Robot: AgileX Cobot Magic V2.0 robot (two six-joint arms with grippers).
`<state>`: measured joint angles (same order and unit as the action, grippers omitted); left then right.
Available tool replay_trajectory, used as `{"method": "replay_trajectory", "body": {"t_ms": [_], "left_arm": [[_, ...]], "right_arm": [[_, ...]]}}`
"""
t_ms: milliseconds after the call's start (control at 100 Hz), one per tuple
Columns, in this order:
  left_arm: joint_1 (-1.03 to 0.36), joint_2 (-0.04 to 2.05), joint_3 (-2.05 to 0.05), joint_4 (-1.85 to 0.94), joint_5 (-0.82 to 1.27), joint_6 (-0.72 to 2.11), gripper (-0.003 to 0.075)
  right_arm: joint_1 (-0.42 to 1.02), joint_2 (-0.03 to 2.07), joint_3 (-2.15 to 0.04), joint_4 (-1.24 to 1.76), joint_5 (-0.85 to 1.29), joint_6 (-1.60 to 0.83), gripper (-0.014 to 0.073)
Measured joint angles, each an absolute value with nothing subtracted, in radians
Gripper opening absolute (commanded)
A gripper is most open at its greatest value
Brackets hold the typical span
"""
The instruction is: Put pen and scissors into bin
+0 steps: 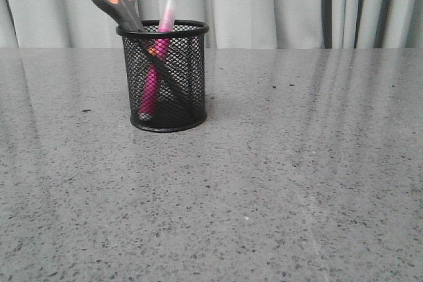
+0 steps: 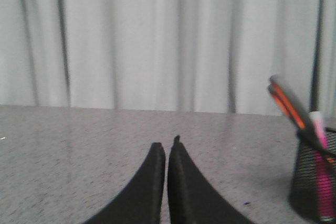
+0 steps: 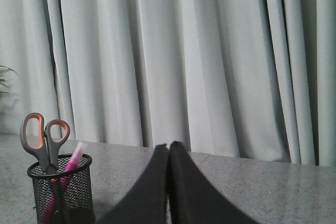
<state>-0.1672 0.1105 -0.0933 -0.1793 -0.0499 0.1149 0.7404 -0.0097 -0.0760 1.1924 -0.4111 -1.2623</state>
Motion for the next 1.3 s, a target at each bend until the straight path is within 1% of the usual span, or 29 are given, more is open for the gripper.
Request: {"method": "replay_trajectory", "body": {"t_ms": [170, 280, 330, 1300], "left_arm": [[-0.057, 0.007, -0.028, -0.115, 0.049, 0.068, -0.0020], [0.000, -0.004, 0.005, -0.100, 0.092, 0.061, -0.0020], [0.010, -0.004, 0.005, -0.096, 0.080, 0.059, -0.0020], [0.014, -0.004, 0.005, -0.115, 0.095, 0.057, -0.0020]], "right_arm": [[0.740, -0.010, -0.076, 1.192, -0.411, -1.262, -0.0065], [0.740, -0.010, -0.076, 1.192, -0.409, -1.262, -0.0065], [0.740, -0.010, -0.076, 1.194, -0.410, -1.262, -0.0065], [0.740, -0.010, -0.076, 1.194, -0.405, -1.263, -0.0065]]}}
